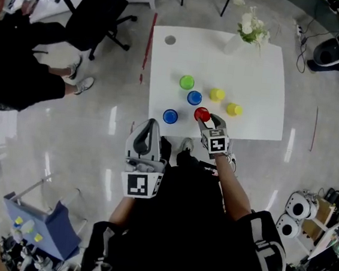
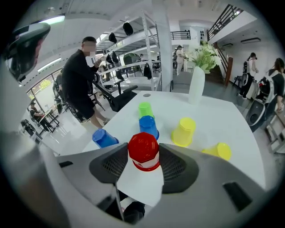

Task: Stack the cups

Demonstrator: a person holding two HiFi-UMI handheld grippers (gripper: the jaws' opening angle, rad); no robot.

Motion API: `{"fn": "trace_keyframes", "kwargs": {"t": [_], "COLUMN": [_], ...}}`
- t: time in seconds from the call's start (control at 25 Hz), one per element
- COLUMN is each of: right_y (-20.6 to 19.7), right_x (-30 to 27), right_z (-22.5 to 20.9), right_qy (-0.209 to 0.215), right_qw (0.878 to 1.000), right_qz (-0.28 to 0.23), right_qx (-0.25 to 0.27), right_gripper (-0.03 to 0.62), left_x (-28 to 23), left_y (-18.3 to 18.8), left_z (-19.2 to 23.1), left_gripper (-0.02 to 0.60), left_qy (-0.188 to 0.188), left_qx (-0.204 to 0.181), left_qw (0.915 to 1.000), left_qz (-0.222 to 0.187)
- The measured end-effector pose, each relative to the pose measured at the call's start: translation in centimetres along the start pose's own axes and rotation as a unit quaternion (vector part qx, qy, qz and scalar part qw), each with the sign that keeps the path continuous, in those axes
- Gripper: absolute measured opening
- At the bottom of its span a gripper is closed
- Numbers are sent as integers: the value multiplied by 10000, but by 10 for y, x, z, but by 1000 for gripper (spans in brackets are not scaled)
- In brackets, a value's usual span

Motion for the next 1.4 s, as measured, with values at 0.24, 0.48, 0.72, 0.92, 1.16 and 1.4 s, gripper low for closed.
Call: {"fn": "trace_keyframes", "kwargs": {"t": [0.24,0.48,0.72,0.92,1.16,1.4], "right_y": [7,10,10,1,-2,-3], "right_x": [-5,-19,-30,-45,-53,-59], "right_z": [27,48,59,60,65,64], "right_qy": [214,334,406,442,443,425], "right_qw": [9995,9983,9970,9962,9957,9954], "right_qz": [55,223,388,554,649,713], "right_qx": [238,420,537,510,497,470], "right_gripper": [235,235,235,235,233,235], "left_x": [8,13,15,10,6,1], "left_y": [6,8,8,5,4,4], "left_z": [10,24,33,41,48,51], "left_gripper": [20,20,20,20,20,20], "left_qy": [44,89,107,120,86,48], "left_qx": [11,58,89,130,177,172], "left_qw": [10000,9999,9999,9998,9998,9998], "left_qz": [-82,-63,-61,-4,6,18]}}
Point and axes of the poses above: the fingertips, and each gripper's own axes: x backward along the fingers, z to its left, y out of its top, the point moved 3 cm from there along x, backward along the fingers, and after that the axes turned 6 degrees about x, right-handed, at the moved point
